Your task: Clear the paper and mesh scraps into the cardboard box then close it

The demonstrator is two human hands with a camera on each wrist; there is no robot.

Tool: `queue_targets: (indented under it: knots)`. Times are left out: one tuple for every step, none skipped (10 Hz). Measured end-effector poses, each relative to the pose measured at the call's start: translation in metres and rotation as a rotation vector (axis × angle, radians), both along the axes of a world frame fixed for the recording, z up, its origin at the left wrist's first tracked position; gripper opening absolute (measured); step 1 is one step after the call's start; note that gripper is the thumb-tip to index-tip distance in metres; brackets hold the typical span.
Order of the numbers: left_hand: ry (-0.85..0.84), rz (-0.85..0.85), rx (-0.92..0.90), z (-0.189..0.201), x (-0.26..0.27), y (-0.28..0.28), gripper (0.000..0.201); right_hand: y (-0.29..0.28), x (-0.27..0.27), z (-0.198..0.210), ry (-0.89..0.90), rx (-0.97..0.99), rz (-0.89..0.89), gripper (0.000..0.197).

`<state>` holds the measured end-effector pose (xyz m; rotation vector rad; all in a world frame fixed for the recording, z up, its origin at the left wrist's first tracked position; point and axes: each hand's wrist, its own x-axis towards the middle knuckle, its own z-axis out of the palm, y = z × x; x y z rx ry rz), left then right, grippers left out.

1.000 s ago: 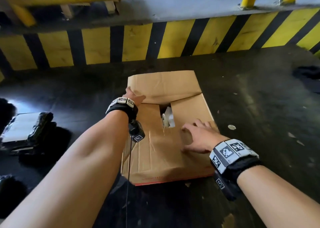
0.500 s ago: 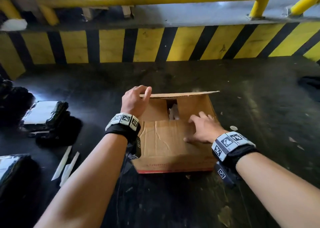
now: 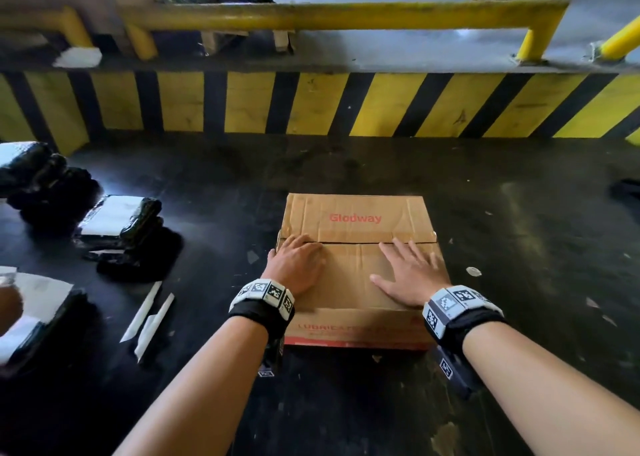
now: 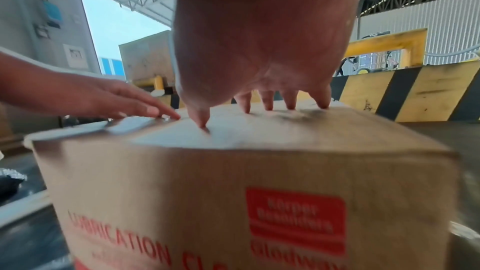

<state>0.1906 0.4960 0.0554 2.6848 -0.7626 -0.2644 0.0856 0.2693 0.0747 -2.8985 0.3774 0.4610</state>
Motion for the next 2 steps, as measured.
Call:
queue_targets:
  knots:
    - [-0.008, 0.027, -0.162, -0.004, 0.003, 0.023, 0.041, -0.004, 0.0, 0.024, -0.044, 0.074, 0.046, 0.081]
    - [-0.088, 0.211, -0.424, -0.018, -0.023, 0.069, 0.038, -0.014, -0.01, 0.068, -0.265, 0.197, 0.142, 0.074]
